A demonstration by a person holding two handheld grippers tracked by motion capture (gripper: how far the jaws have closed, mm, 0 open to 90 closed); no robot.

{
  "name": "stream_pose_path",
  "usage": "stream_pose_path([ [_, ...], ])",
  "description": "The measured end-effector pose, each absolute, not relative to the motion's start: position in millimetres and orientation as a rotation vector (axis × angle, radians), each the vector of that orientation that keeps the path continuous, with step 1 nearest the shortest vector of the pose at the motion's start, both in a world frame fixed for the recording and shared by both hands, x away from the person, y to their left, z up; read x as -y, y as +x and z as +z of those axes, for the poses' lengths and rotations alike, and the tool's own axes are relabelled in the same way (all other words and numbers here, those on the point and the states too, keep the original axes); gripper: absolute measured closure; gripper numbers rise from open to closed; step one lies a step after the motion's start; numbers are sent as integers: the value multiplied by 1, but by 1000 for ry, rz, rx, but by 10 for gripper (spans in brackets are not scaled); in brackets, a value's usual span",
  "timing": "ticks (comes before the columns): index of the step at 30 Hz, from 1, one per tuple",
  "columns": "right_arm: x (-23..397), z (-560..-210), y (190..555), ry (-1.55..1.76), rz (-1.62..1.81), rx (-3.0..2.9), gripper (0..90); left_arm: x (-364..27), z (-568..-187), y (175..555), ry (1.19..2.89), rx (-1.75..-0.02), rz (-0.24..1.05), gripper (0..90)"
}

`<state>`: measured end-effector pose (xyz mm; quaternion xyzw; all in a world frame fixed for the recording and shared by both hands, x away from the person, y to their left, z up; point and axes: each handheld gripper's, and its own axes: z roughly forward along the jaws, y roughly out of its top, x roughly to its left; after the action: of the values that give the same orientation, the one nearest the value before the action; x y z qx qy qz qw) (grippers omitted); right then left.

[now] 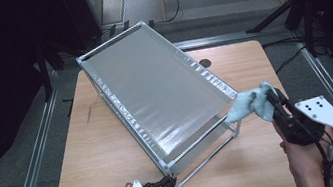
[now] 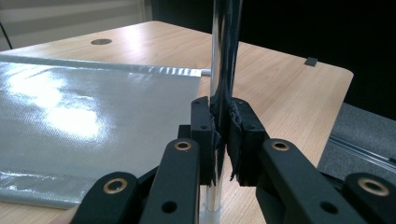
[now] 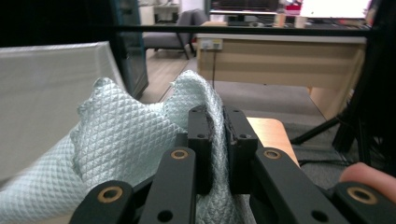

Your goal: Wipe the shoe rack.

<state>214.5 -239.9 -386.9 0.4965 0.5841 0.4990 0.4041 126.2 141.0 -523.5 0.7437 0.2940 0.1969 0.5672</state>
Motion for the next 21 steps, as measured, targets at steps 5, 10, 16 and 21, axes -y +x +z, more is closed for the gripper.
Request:
stream_pose_path([
  [5, 241, -388, 209, 1294, 1239, -1250, 835, -141, -524, 126, 1748, -693, 464, 822],
  [10, 237, -387, 206, 1308, 1227, -1085, 835, -141, -524, 126, 1745, -694, 464, 822],
  [16, 213, -392, 217, 1208, 1433, -1258, 831, -141, -524, 126, 1744, -692, 459, 822],
  [21, 177, -407, 228, 1132, 1442, -1600, 830, -142, -524, 127, 1748, -688, 462, 822],
])
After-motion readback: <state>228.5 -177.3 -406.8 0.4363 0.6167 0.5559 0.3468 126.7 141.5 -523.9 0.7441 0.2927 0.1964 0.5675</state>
